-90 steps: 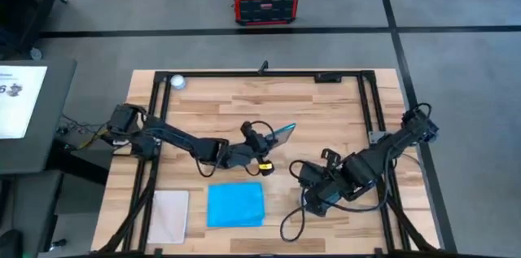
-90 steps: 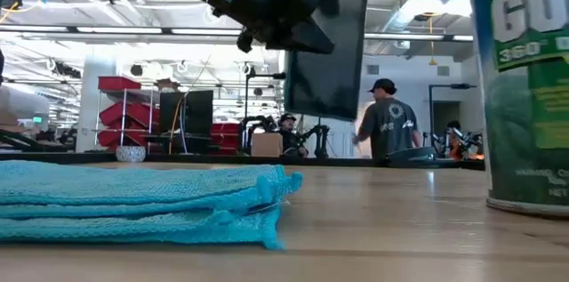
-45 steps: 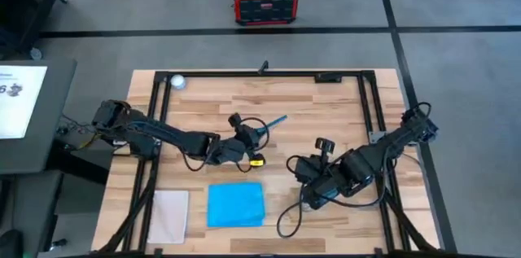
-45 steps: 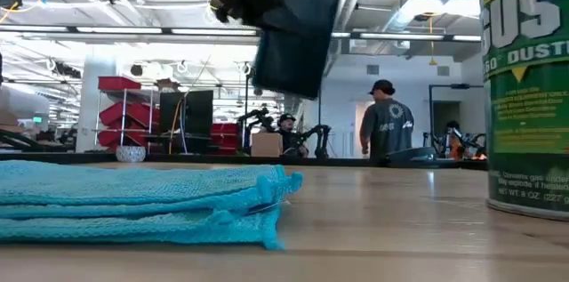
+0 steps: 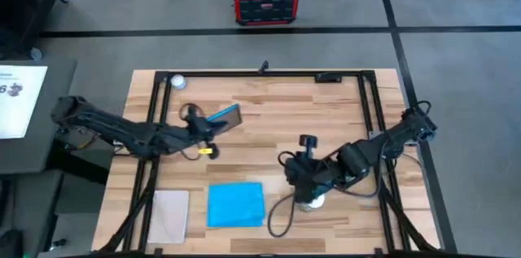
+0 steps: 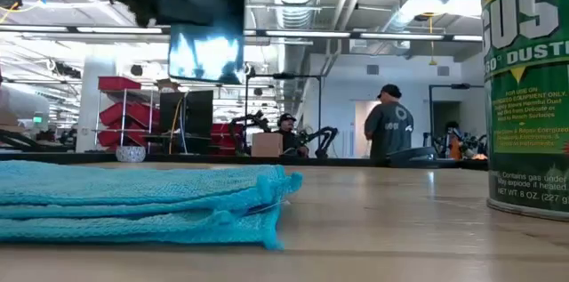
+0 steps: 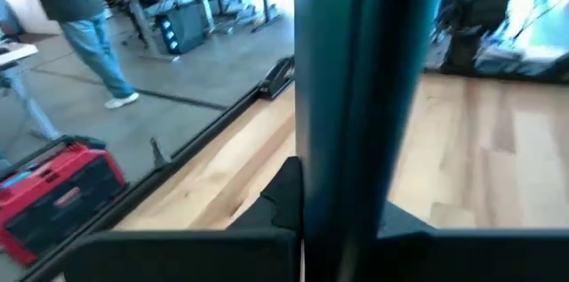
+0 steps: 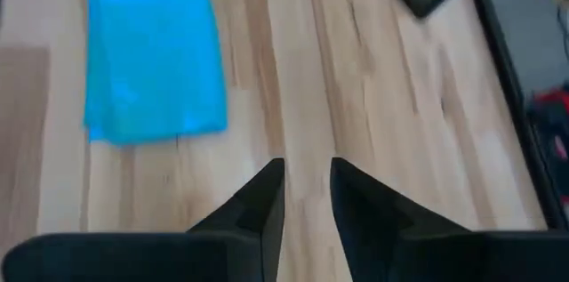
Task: Apply microfiber cloth
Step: Wipe the front of the blue tablet with the blue microfiber cloth
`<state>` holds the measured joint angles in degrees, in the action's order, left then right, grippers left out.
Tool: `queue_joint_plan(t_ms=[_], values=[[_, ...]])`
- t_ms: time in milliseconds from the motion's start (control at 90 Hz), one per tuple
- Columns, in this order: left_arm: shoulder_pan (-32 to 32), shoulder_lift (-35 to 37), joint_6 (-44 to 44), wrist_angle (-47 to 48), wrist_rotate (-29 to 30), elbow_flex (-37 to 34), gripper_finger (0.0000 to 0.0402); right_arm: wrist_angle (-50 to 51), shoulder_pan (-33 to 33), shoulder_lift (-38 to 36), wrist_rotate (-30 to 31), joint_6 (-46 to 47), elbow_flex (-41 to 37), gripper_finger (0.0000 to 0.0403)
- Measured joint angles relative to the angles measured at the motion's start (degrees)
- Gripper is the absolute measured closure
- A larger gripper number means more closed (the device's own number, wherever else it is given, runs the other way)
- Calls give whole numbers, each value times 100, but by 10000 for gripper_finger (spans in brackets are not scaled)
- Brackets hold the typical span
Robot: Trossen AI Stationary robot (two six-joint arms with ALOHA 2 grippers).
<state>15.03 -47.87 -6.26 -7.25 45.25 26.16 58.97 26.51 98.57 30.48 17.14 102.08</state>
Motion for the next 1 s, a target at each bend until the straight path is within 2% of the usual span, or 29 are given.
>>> queue_joint_plan(t_ms=[67, 200, 322, 556, 678, 1000], values=[[35, 403, 0, 15, 0, -258, 401, -785, -221, -9, -349, -544, -187, 321], [55, 913, 40, 84, 0, -603, 401, -2052, -861, 86, -1816, -1108, -744, 321], [55, 1083, 98, 211, 1, -696, 401, -2115, -1372, 536, -2613, -1002, -1143, 321], [-61, 1059, 169, 435, -1, -698, 401, -2039, -1415, 1699, -3348, -1009, -1067, 321], [-199, 1054, 147, 531, 1, -700, 401, -2012, -1266, 2185, -3395, -1016, -855, 321], [-575, 1028, 127, 527, -256, -700, 402, -2225, -813, 2454, -3357, -1103, -363, 320]])
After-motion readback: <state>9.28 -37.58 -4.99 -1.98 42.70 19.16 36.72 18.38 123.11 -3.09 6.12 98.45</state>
